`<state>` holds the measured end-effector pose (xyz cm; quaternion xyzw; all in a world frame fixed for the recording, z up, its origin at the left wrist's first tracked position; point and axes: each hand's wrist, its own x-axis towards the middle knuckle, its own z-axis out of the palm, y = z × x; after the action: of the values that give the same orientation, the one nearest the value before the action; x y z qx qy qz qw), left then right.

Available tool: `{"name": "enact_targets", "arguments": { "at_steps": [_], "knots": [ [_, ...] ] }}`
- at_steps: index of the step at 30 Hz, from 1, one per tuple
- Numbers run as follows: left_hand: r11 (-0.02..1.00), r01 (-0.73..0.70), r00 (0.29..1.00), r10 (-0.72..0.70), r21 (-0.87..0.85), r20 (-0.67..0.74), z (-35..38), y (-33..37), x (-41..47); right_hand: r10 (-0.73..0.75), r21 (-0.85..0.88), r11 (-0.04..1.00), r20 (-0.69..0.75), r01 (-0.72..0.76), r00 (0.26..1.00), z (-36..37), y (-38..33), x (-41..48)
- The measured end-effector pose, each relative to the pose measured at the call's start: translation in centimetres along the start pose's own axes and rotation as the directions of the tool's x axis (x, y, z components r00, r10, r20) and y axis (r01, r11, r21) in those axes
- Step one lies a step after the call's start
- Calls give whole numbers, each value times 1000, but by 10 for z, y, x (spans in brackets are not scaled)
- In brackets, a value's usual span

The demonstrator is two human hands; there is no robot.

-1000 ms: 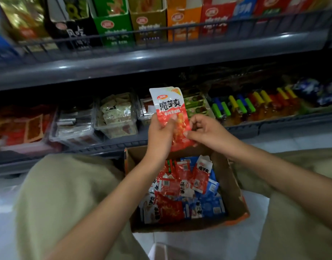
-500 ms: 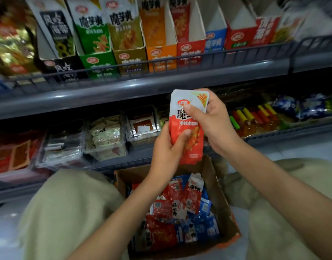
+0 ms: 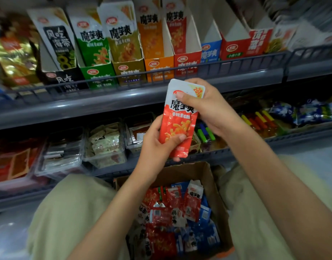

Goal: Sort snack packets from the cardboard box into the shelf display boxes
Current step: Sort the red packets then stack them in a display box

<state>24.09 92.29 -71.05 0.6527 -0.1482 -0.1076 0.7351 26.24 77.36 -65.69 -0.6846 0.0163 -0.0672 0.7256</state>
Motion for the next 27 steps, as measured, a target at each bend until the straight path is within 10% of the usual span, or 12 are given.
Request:
{"name": "enact_targets", "arguments": {
  "at_steps": [19, 27],
  "knots": [
    [998, -49, 994, 51, 26, -95, -28, 12, 9, -19, -206, 978, 64, 32, 998, -12, -21, 13],
    [938, -268, 943, 302, 219, -139, -16, 32, 12, -122, -206, 976, -243, 72, 962, -10, -18, 14]
  ]
}}
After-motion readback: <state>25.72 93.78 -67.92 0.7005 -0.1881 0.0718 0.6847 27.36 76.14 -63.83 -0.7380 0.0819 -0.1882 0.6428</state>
